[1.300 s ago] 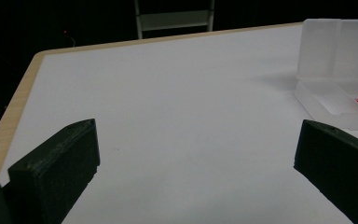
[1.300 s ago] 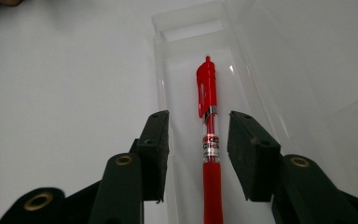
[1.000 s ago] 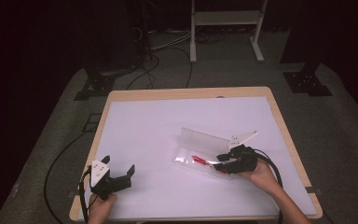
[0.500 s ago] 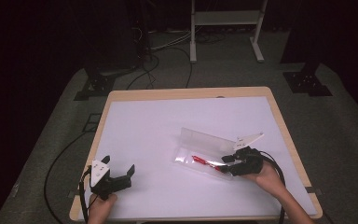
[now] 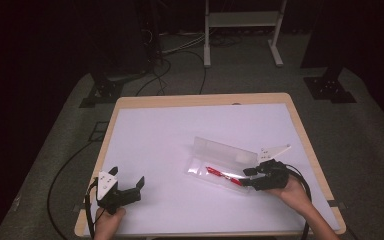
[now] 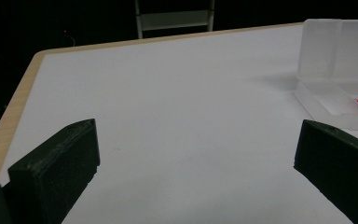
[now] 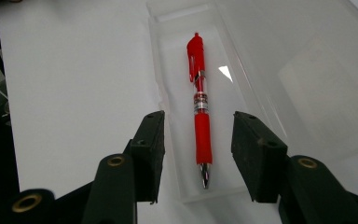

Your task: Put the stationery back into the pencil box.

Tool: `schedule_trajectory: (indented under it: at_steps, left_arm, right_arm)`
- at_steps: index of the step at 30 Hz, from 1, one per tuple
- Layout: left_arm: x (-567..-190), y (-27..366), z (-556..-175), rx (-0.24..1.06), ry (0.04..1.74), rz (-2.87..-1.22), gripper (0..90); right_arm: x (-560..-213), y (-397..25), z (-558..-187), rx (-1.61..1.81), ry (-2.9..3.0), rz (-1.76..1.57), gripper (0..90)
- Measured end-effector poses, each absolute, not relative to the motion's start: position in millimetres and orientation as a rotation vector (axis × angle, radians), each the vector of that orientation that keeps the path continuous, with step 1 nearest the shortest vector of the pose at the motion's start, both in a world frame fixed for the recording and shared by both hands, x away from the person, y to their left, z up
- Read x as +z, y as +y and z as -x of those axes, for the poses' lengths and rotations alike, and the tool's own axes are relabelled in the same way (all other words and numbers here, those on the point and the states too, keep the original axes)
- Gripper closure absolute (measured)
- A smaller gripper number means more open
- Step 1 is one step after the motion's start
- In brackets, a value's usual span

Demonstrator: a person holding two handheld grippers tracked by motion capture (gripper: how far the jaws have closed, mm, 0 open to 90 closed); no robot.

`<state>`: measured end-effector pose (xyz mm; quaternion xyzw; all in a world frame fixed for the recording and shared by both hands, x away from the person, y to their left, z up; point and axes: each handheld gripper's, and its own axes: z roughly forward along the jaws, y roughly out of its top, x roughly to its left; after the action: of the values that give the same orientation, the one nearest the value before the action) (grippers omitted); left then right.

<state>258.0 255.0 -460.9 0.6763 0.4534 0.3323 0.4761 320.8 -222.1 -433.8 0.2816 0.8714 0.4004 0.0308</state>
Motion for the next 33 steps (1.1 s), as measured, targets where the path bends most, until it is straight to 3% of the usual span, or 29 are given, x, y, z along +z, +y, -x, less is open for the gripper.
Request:
schedule_trajectory:
  at_steps: [33]
  left_arm:
    - [-461, 254, -258, 0.818, 1.107, -1.655, 0.0]
  right_arm:
    - [-440, -268, -301, 1.265, 2.605, -0.997, 53.3]
